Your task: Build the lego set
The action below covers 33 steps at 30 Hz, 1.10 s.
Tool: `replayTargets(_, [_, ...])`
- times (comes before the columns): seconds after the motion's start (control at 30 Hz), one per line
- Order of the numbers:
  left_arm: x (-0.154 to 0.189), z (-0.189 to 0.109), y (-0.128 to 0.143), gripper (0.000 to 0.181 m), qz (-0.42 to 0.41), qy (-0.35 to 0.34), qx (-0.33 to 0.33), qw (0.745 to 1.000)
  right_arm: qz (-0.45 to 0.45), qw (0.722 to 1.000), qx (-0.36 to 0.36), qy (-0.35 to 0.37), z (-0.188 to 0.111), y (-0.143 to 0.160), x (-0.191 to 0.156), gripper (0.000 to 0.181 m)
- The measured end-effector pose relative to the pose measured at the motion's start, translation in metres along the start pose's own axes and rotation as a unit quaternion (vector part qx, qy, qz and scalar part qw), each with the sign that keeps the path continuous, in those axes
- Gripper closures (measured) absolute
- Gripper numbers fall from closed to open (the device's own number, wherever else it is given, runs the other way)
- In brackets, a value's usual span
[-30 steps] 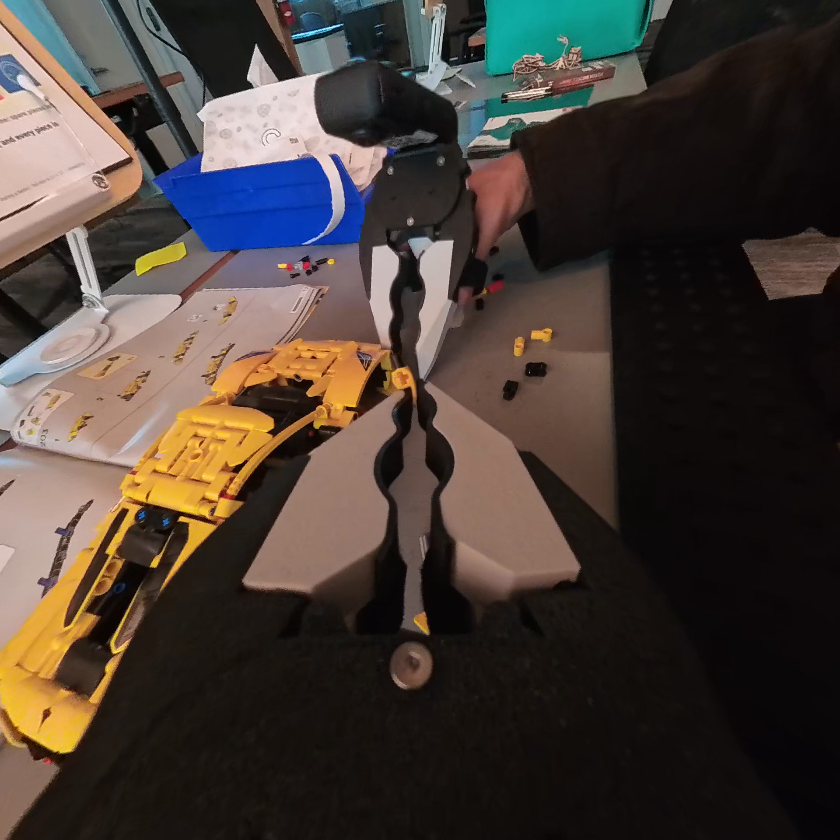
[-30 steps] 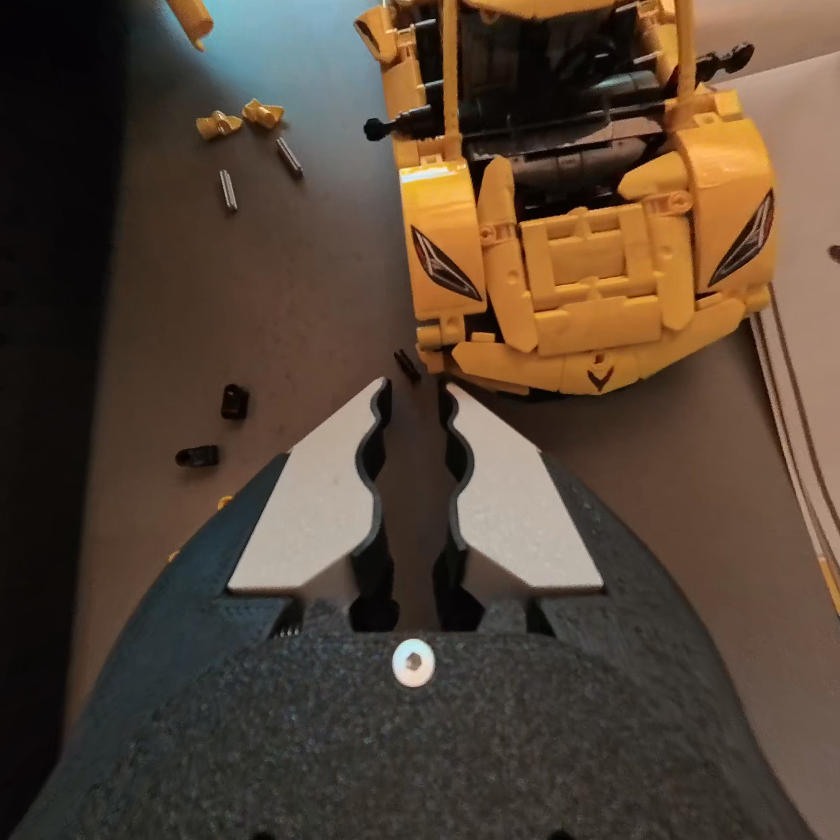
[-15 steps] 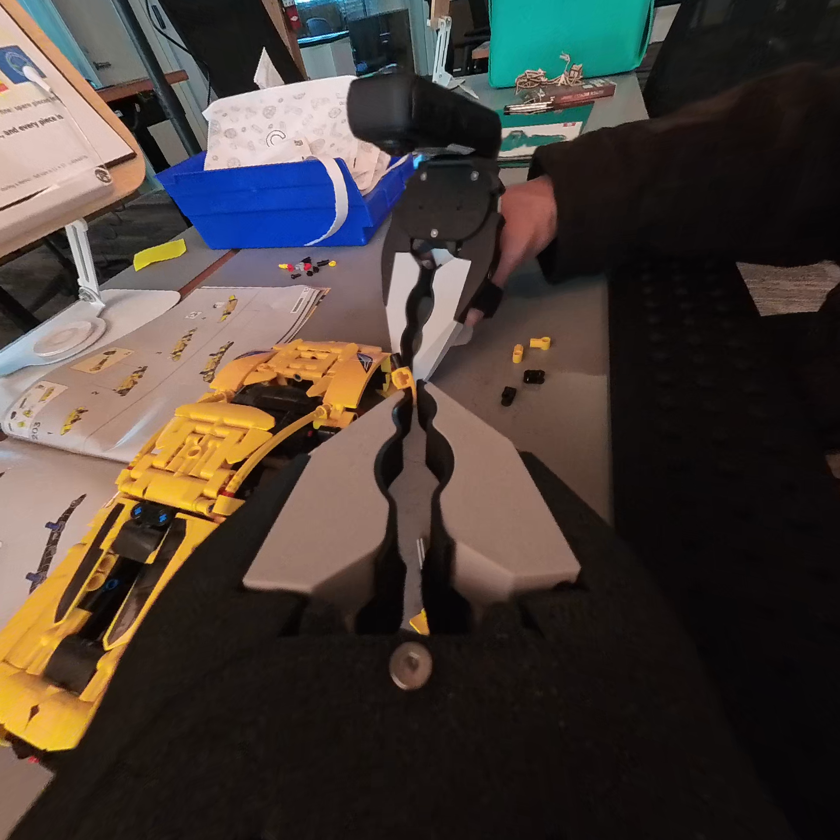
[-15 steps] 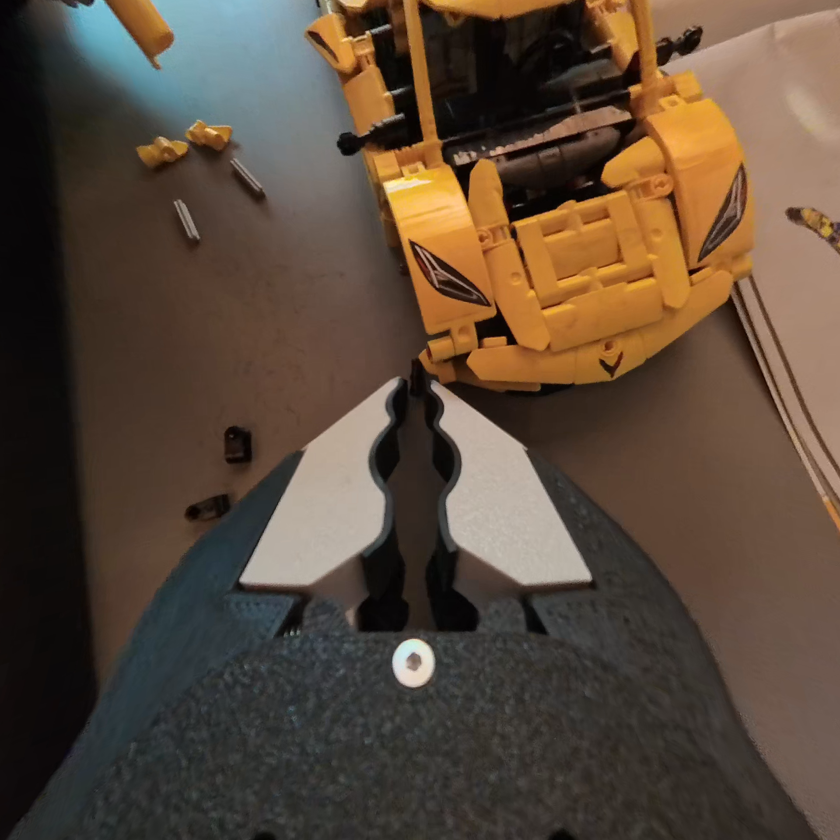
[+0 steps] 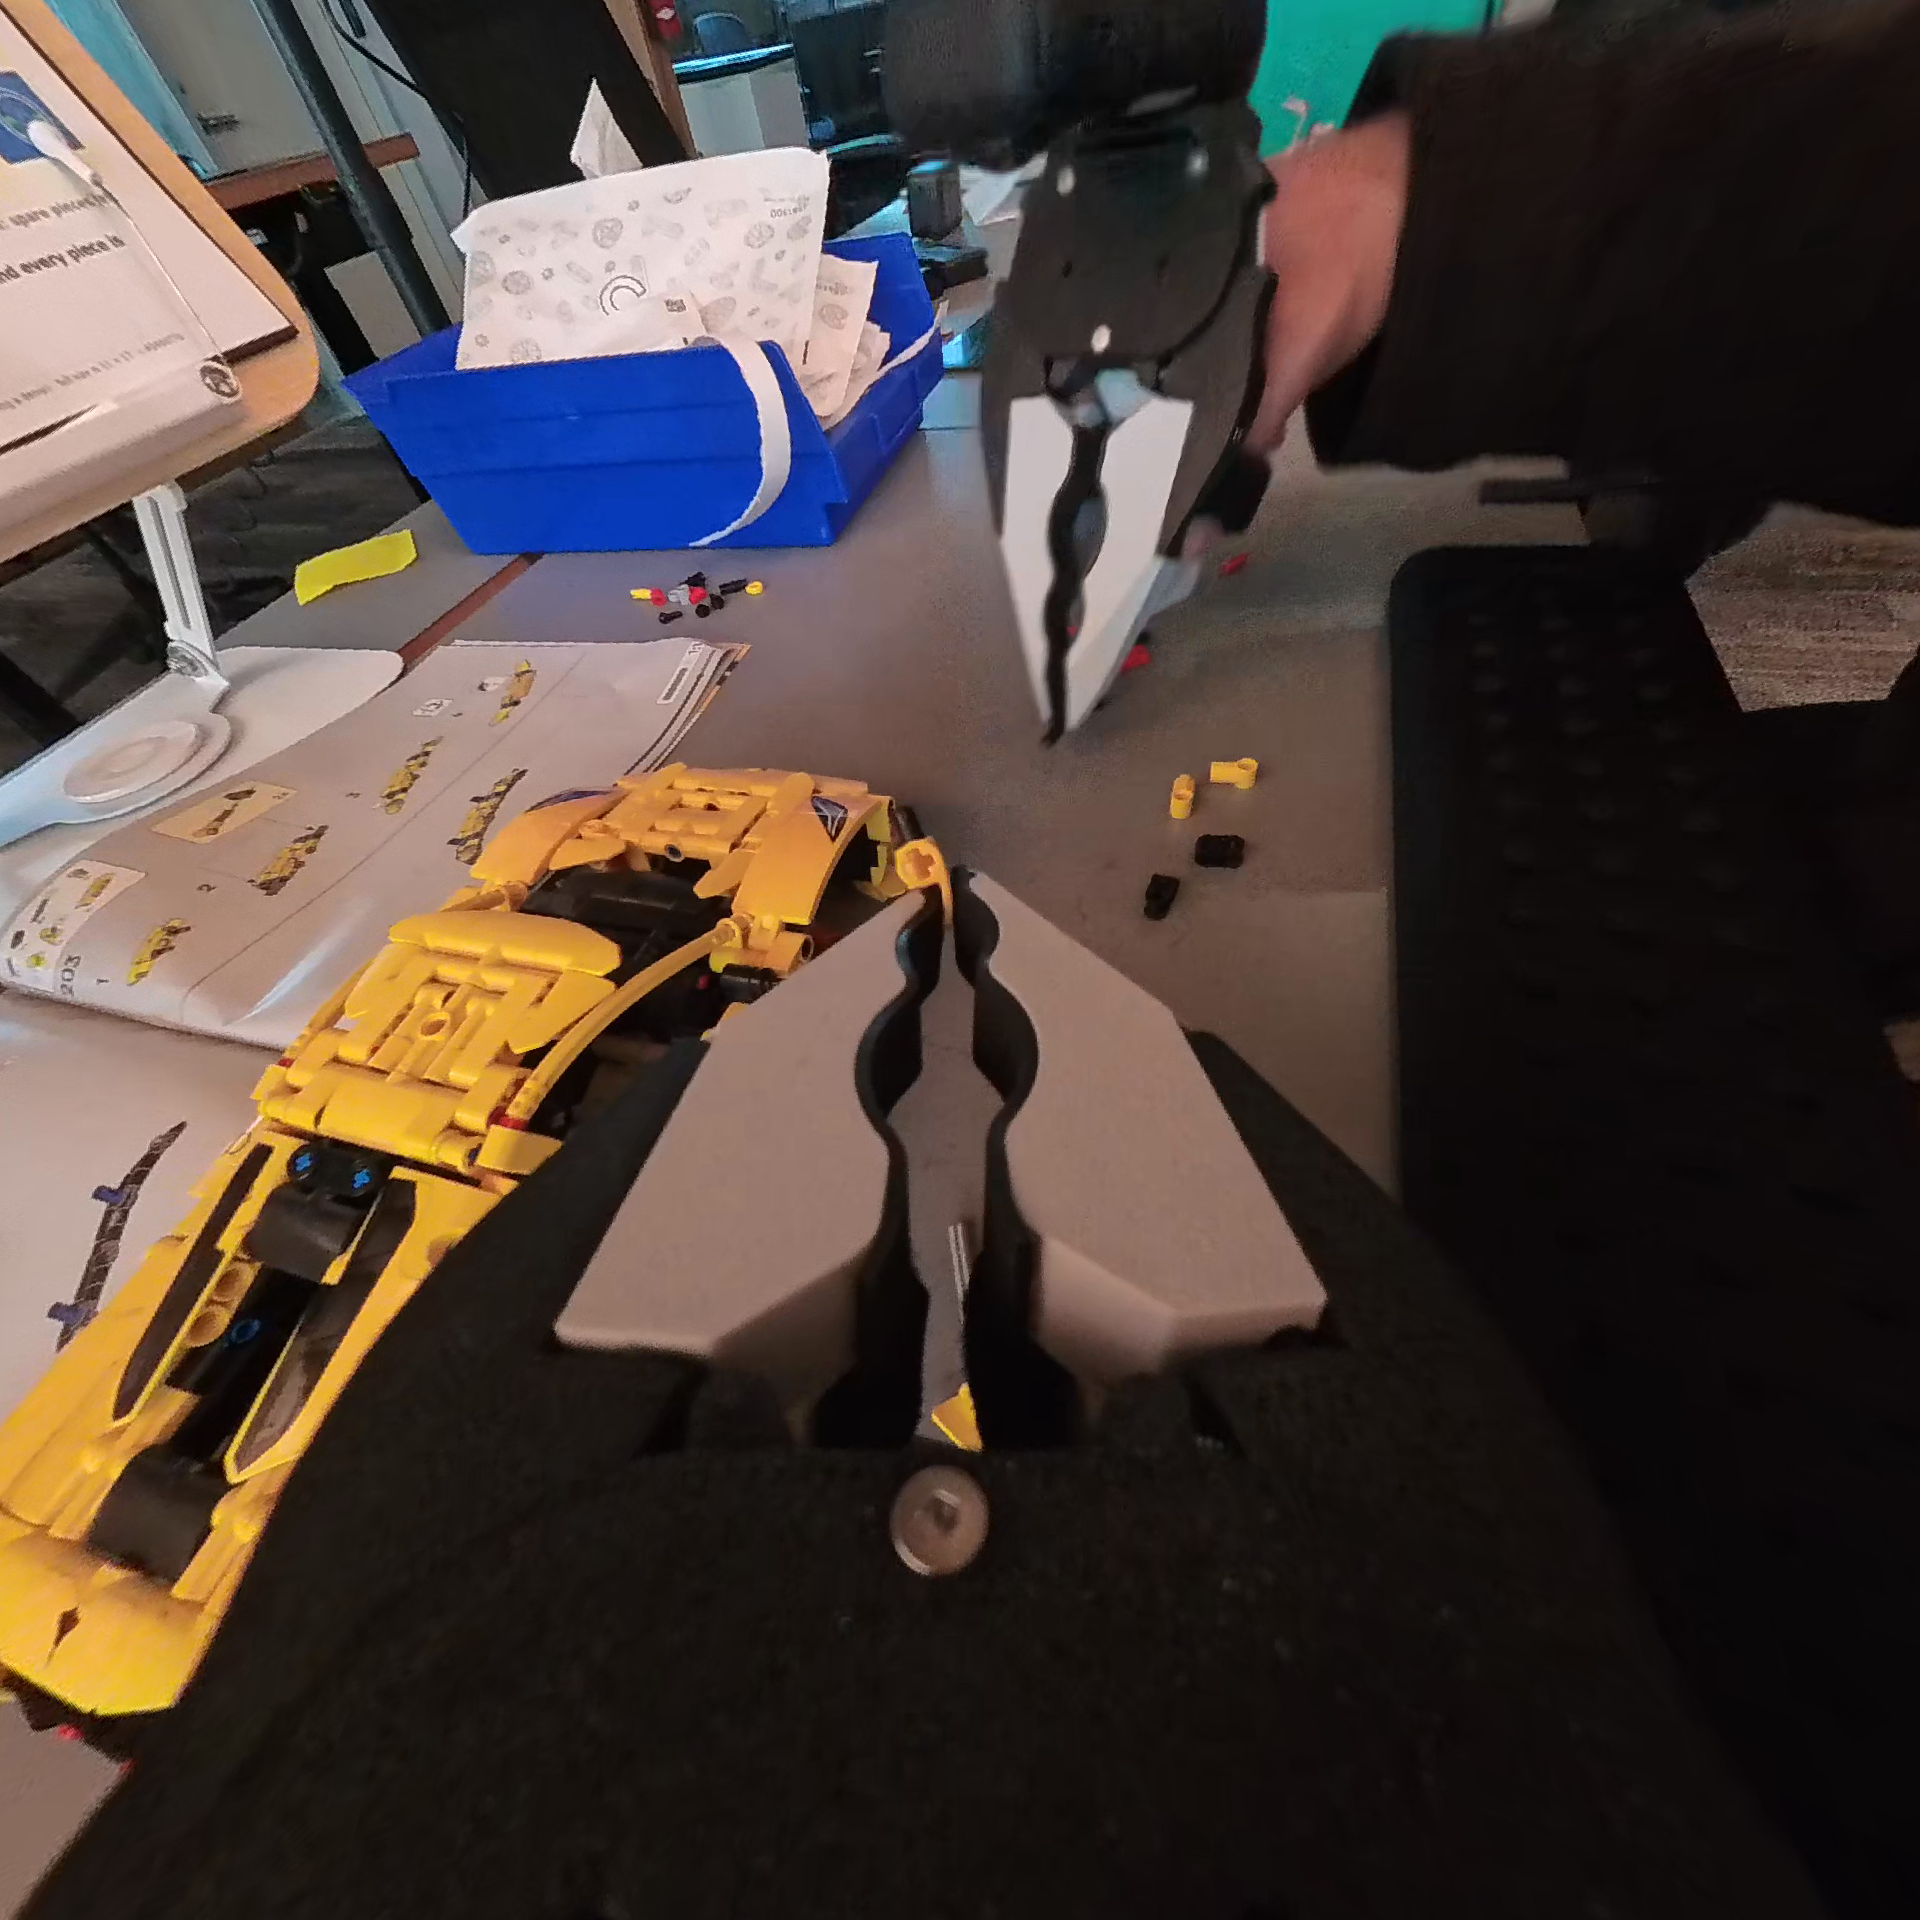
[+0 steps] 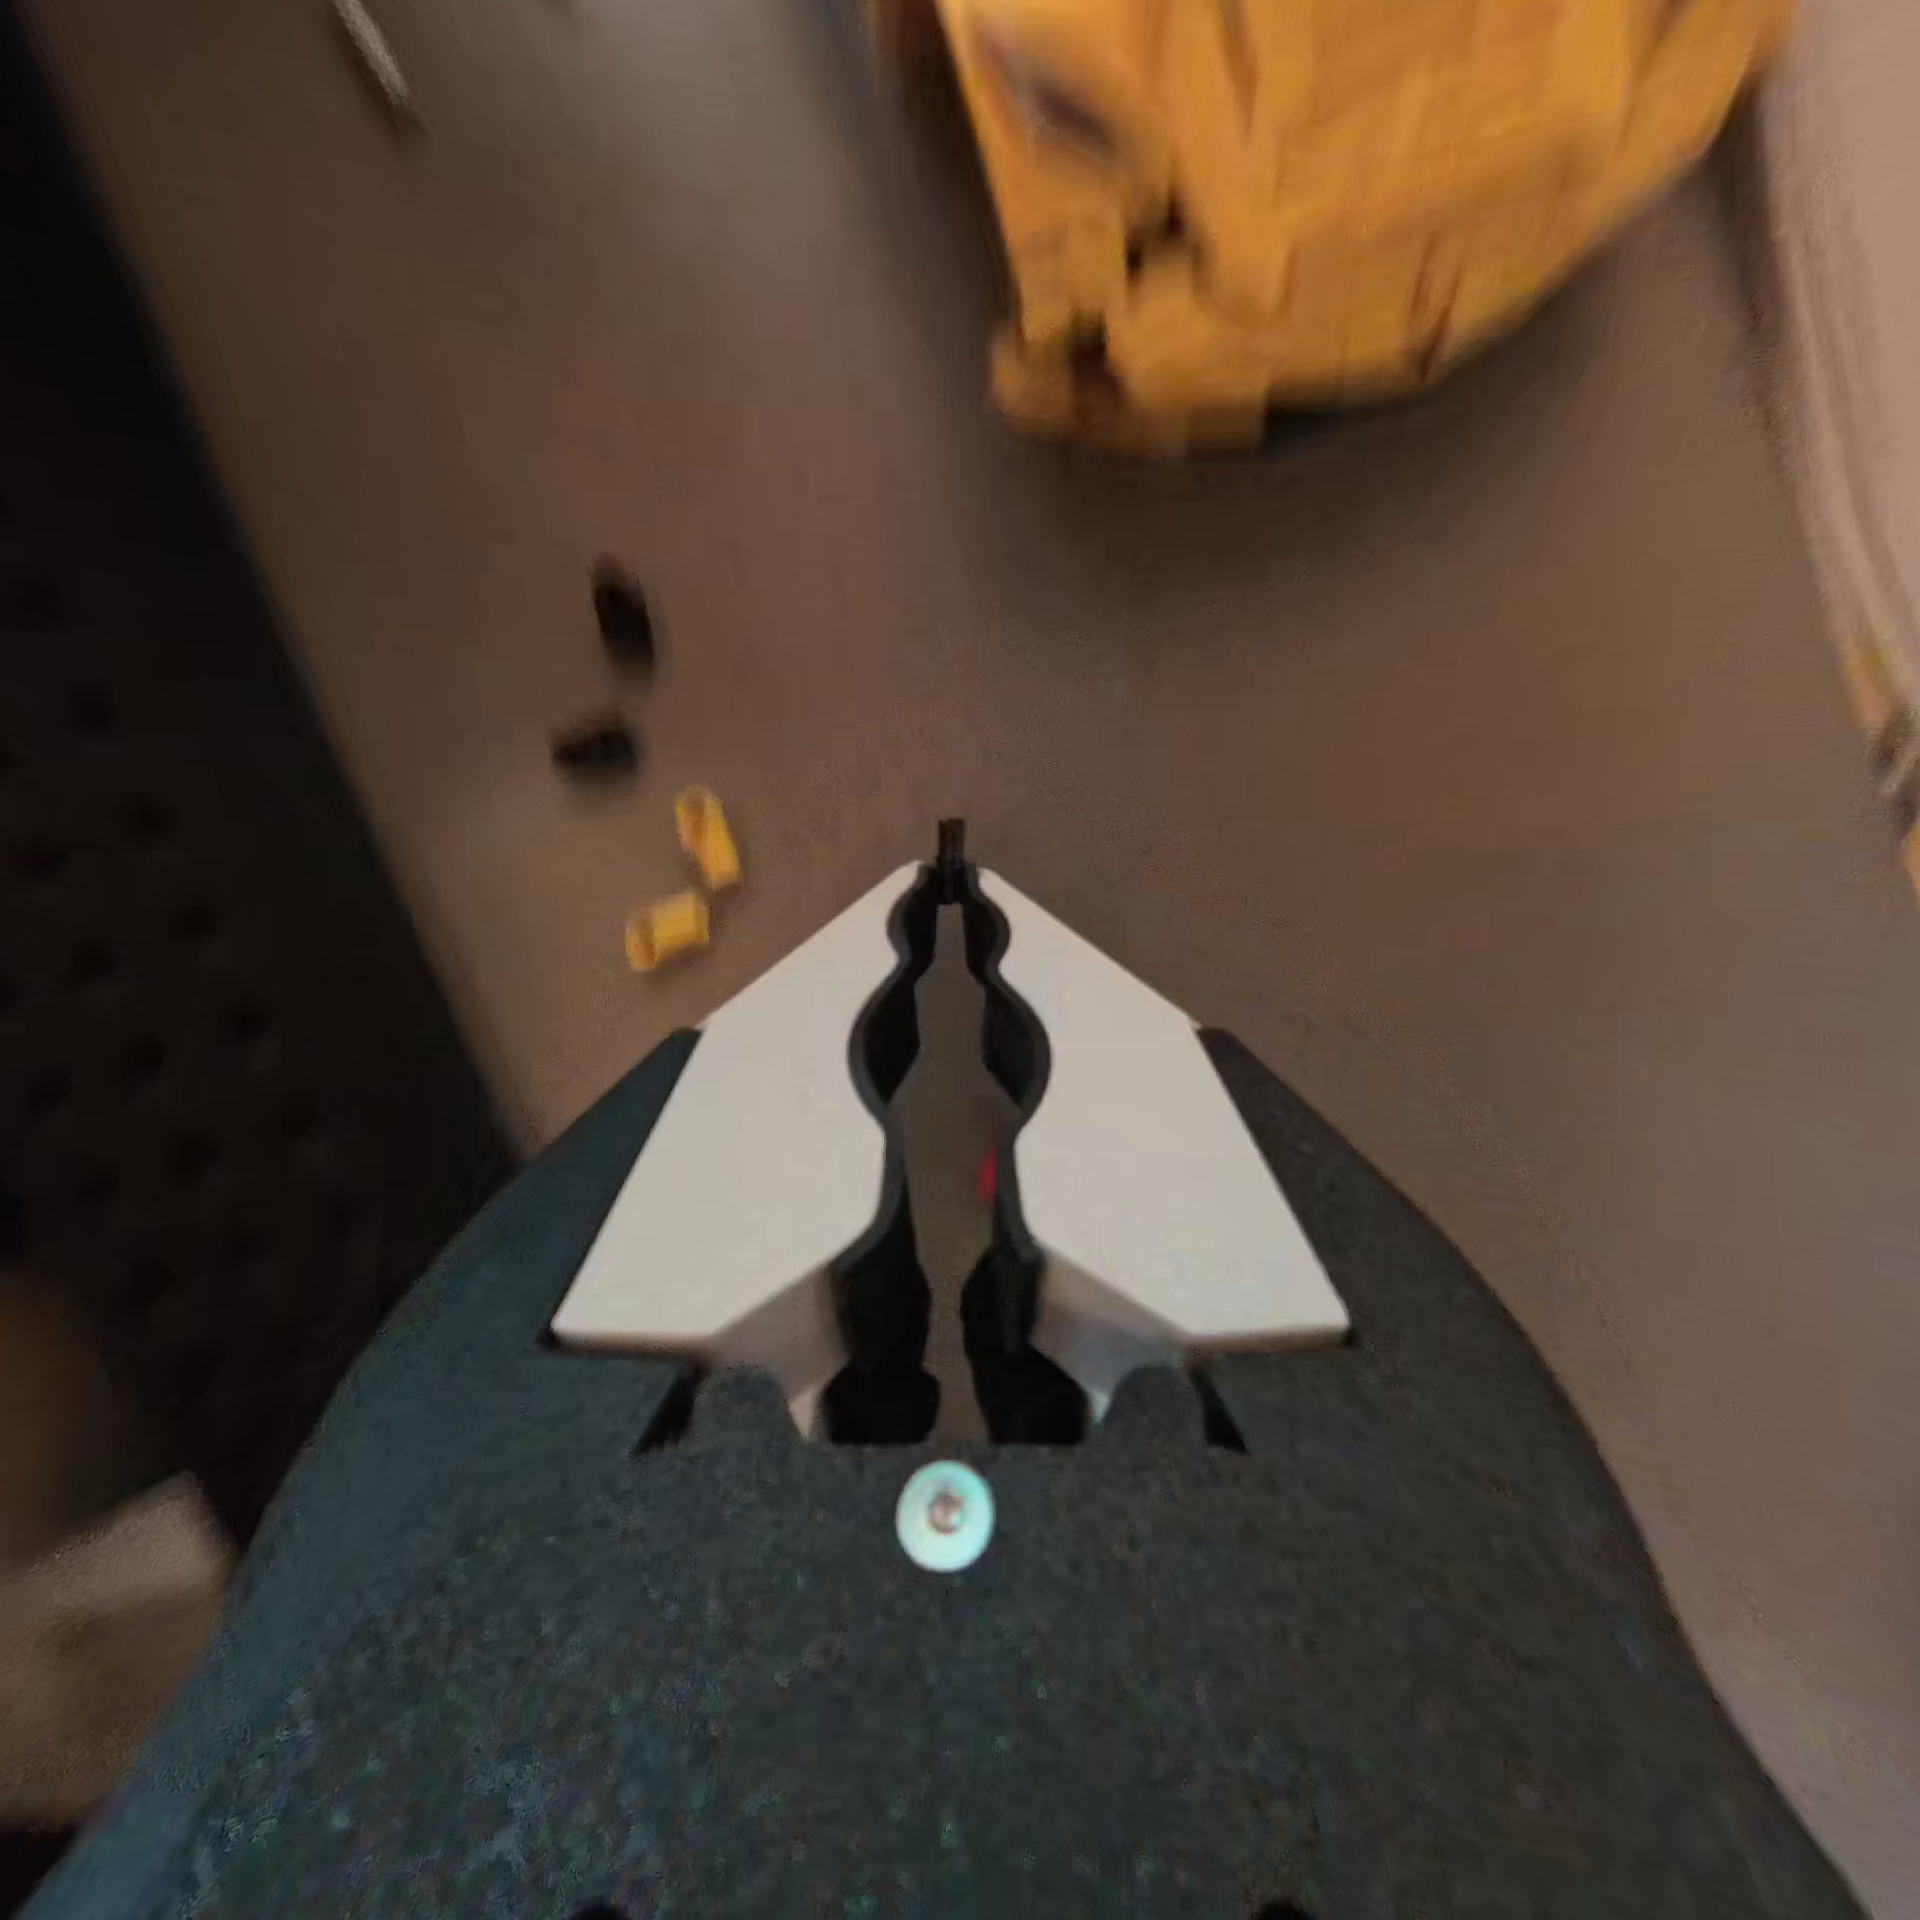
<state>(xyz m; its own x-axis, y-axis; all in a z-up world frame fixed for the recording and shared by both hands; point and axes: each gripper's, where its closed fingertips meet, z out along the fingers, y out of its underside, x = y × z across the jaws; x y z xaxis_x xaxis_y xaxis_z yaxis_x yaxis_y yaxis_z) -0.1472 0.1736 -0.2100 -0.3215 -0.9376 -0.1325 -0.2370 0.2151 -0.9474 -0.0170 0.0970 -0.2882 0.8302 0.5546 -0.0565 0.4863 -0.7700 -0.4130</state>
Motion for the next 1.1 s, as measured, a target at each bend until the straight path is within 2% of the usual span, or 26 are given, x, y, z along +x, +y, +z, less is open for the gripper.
replayTargets(0.07, [0.0,0.0,0.0,0.18,-0.002,0.001,0.001,1.0,0.063,0.99,-0.129,-0.012,-0.022,0.055,0.001,0.177])
replayTargets(0.2, [0.001,0.0,-0.001,0.18,-0.003,0.002,0.002,1.0,0.201,0.925,-0.321,-0.028,-0.071,0.146,-0.007,0.177])
replayTargets(0.27, [0.002,0.001,0.0,0.18,-0.003,0.004,-0.001,1.0,0.227,0.889,-0.397,-0.005,-0.089,0.178,-0.005,0.177])
replayTargets(0.37, [0.002,0.001,0.001,0.18,-0.003,0.004,-0.002,1.0,0.256,0.847,-0.465,-0.013,-0.098,0.203,-0.014,0.177])
replayTargets(0.43, [0.002,0.002,0.001,0.18,-0.003,0.003,-0.003,1.0,0.276,0.823,-0.496,-0.014,-0.1,0.213,-0.015,0.177])
replayTargets(0.53, [0.002,0.002,0.001,0.18,-0.003,0.002,-0.004,1.0,0.285,0.813,-0.508,-0.015,-0.096,0.217,-0.014,0.176])
replayTargets(1.1, [0.003,0.003,0.002,0.18,0.0,0.003,-0.007,1.0,0.269,0.804,-0.531,-0.023,-0.096,0.219,-0.013,0.176])
